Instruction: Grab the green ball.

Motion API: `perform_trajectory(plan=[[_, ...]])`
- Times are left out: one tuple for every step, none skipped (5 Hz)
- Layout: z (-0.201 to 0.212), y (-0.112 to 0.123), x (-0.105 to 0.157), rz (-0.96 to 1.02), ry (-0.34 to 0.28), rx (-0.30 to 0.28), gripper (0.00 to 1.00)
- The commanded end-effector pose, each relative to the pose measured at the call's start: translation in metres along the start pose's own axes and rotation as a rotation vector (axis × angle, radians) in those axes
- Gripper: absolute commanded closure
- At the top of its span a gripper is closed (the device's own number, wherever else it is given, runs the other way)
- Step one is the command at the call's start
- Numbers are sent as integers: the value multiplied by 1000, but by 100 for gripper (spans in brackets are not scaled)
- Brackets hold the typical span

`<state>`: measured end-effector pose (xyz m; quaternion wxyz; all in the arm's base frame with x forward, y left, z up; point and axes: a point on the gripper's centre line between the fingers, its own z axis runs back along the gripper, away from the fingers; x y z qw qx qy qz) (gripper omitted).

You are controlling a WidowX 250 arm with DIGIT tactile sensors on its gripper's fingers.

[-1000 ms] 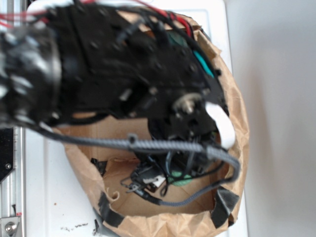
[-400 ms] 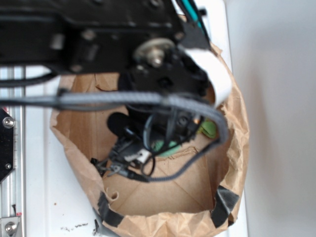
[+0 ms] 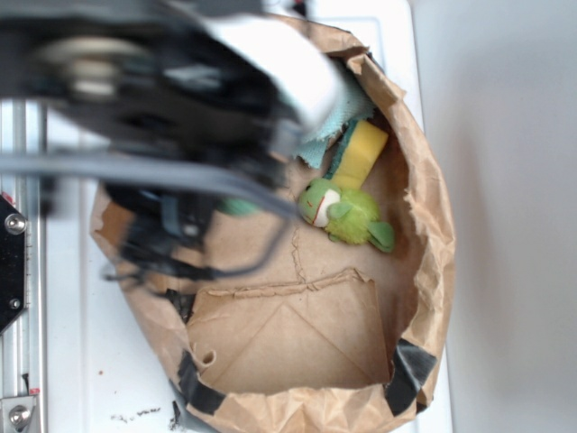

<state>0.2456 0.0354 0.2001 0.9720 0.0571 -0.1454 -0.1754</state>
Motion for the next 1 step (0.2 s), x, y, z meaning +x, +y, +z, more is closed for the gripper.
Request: perform_trajectory(plan=[[22,-8,-1,78,14,125,100]])
